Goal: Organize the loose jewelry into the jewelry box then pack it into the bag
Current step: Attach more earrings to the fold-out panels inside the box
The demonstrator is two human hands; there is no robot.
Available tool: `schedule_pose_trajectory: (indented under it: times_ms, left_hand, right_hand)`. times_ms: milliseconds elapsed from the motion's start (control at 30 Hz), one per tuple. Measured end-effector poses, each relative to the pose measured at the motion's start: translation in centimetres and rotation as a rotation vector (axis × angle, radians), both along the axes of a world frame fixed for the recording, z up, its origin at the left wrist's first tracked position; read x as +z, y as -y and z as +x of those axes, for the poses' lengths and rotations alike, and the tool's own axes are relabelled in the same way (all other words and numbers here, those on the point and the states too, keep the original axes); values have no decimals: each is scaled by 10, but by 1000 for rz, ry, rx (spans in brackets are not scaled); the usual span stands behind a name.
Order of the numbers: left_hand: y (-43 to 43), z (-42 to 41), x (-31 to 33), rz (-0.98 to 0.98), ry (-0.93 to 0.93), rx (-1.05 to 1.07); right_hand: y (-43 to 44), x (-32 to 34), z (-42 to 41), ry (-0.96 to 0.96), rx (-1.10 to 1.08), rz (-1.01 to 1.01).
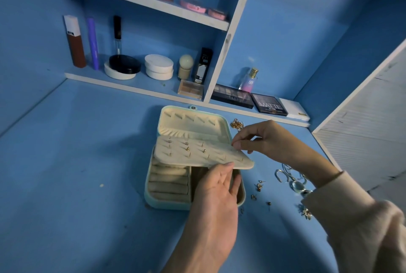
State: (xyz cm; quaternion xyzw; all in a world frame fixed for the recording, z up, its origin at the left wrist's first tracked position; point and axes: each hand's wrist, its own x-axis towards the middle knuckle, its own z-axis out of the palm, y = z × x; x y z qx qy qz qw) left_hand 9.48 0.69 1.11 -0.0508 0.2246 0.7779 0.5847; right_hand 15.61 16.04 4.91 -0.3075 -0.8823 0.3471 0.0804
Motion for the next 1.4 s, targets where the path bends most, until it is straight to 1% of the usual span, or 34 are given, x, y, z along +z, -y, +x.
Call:
schedule_pose_trajectory:
  times_ms: [167,433,667,867,1133,1400]
  left_hand:
    - [1,0,0,8,9,-1]
    - [0,-1,0,9,18,0]
    - [-1,-1,-2,0,36,9]
    - [0,-1,-2,1,60,7]
    - [0,-2,-2,5,56,3]
    - [0,-3,0,-4,59,-2]
  right_hand:
    - [0,-1,-1,10,5,17]
    - [2,0,0,-27,8,5]
    - [3,1,-1,5,45,82]
    - [3,3,-4,73,108,168]
    - [-3,17,-11,176,187,117]
    - [-3,27,-23,313,242,142]
